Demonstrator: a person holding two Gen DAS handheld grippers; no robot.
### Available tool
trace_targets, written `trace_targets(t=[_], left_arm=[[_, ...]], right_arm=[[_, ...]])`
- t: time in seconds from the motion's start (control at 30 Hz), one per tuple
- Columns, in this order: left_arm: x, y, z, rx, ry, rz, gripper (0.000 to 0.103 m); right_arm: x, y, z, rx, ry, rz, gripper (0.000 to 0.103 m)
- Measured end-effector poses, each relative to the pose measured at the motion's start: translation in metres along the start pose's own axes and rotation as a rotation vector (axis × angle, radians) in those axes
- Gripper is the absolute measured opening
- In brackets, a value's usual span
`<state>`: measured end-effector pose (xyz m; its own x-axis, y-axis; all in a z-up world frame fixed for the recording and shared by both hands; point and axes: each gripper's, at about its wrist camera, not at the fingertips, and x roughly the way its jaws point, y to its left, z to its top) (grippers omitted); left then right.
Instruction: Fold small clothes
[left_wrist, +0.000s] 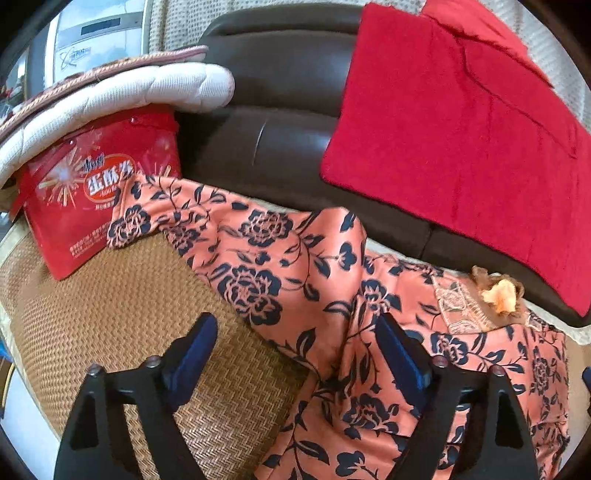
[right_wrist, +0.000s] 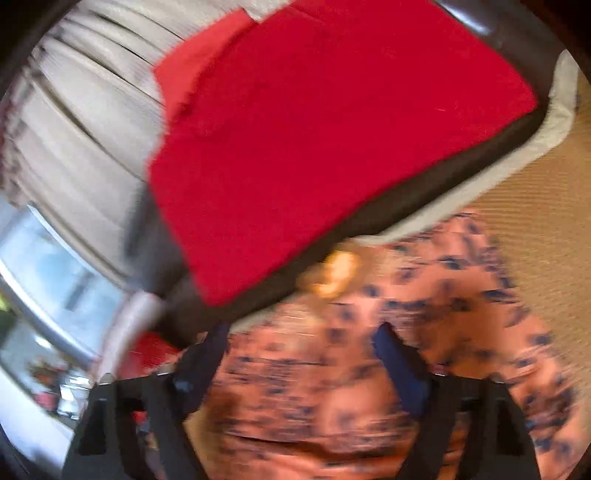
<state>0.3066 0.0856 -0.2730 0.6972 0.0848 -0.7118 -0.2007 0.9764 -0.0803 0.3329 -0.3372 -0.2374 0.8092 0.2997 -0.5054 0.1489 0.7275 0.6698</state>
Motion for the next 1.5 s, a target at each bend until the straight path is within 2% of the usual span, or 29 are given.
trace_targets(t=[0.03,0.07,0.1,0.2,0.3,0.43,0.47,0.57,0.63,0.67,0.73,0.87,0.93,1.0,1.07,1.17,1.3,1.37,1.5], left_arm=[[0.003,-0.005,-0.002,0.013,0.010,-0.004,0.074],[0.004,-0.011,-0.004,0.030,0.016,-0.008,0.067],[0.005,-0.021,-0.007,0.058,0.019,-0.011,0.063],[0.005,-0.050,-0.016,0.143,0.005,-0.023,0.061],[0.003,-0.076,-0.024,0.214,-0.011,-0.024,0.061],[0.018,-0.098,-0.030,0.262,0.040,0.001,0.061],[0.024,-0.100,-0.033,0.269,0.058,0.014,0.061],[0.044,-0.106,-0.038,0.293,0.115,0.074,0.061],[0.055,-0.107,-0.042,0.307,0.148,0.117,0.061],[0.062,-0.106,-0.043,0.310,0.165,0.140,0.061],[0.067,-0.106,-0.044,0.311,0.169,0.156,0.061],[0.062,-0.115,-0.045,0.318,0.161,0.157,0.061],[0.056,-0.126,-0.046,0.316,0.142,0.107,0.061],[0.047,-0.135,-0.046,0.332,0.107,0.078,0.061],[0.040,-0.147,-0.047,0.343,0.079,0.039,0.061],[0.037,-0.163,-0.054,0.363,0.080,-0.015,0.061],[0.043,-0.186,-0.068,0.435,0.098,-0.008,0.062],[0.051,-0.186,-0.074,0.457,0.124,-0.003,0.063],[0.049,-0.190,-0.076,0.477,0.088,0.048,0.071]], right_arm=[[0.002,-0.011,0.002,0.006,0.014,-0.036,0.060],[0.006,-0.024,0.002,0.015,0.029,-0.076,0.043],[0.011,-0.035,0.005,0.028,0.047,-0.115,0.038],[0.012,-0.067,0.006,0.088,0.061,-0.160,0.038],[0.014,-0.074,0.009,0.070,0.060,-0.187,0.038],[0.028,-0.081,0.011,0.053,0.104,-0.228,0.038],[0.033,-0.086,0.012,0.052,0.115,-0.256,0.035],[0.033,-0.103,0.016,0.080,0.117,-0.252,0.027],[0.032,-0.108,0.019,0.061,0.109,-0.271,0.026],[0.031,-0.109,0.020,0.052,0.110,-0.281,0.018],[0.030,-0.115,0.022,0.047,0.099,-0.315,0.013],[0.024,-0.122,0.026,0.069,0.079,-0.314,0.013],[0.016,-0.112,0.028,0.042,0.055,-0.324,0.019],[0.013,-0.101,0.027,0.006,0.040,-0.286,0.019],[0.015,-0.087,0.024,-0.032,0.047,-0.251,0.019],[0.026,-0.073,0.016,-0.084,0.082,-0.238,0.019],[0.043,-0.069,0.008,-0.097,0.137,-0.248,0.019],[0.050,-0.075,0.006,-0.088,0.163,-0.267,0.019],[0.059,-0.083,0.005,-0.062,0.198,-0.285,0.017]])
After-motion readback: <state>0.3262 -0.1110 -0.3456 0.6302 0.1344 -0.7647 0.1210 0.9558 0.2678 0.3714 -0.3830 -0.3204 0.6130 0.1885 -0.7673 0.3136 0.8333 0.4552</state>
